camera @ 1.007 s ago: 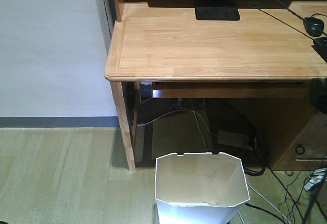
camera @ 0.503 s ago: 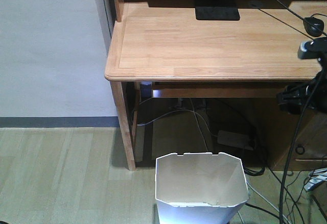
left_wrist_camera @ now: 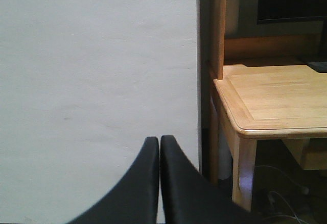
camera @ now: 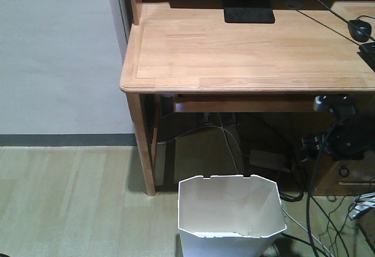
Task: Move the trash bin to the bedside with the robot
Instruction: 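Lower the right gripper down to the rim of the white trash bin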
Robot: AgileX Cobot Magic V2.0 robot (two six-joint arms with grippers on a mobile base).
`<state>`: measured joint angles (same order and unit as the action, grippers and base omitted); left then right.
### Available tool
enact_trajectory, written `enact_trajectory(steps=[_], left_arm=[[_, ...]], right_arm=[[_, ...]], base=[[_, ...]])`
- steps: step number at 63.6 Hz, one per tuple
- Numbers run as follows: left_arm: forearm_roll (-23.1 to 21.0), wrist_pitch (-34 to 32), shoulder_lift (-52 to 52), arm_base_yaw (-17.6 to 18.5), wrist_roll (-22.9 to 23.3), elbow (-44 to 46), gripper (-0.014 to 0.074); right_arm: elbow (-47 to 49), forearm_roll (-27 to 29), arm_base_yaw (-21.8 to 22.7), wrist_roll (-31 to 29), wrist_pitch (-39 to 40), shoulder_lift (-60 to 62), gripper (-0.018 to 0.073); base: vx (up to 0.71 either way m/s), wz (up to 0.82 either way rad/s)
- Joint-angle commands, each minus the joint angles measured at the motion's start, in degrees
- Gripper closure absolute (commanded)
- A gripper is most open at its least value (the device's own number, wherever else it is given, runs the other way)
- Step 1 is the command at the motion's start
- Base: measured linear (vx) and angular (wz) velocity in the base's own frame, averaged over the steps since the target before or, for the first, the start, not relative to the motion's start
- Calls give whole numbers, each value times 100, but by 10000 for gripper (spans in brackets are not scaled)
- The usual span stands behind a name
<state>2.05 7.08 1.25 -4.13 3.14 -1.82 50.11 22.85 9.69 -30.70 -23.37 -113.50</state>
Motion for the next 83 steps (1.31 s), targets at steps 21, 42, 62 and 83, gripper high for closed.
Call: enact_trajectory(steps=[21,42,62,83], left_arm=[[-12,-419,31,16,25,138,603],[-12,-419,31,16,25,138,603],[-12,-419,31,16,25,138,603],[-12,-419,31,16,25,138,603]], right_arm=[[755,91,-527,-573,1516,-2150,-1],[2019,91,-527,-578,1302,-3811,-1],[3294,193,-527,-573,766,-5047,-1],[3937,193,-527,-273,688,-5653,55]], base=[[0,0],[0,0],[0,0],[0,0]])
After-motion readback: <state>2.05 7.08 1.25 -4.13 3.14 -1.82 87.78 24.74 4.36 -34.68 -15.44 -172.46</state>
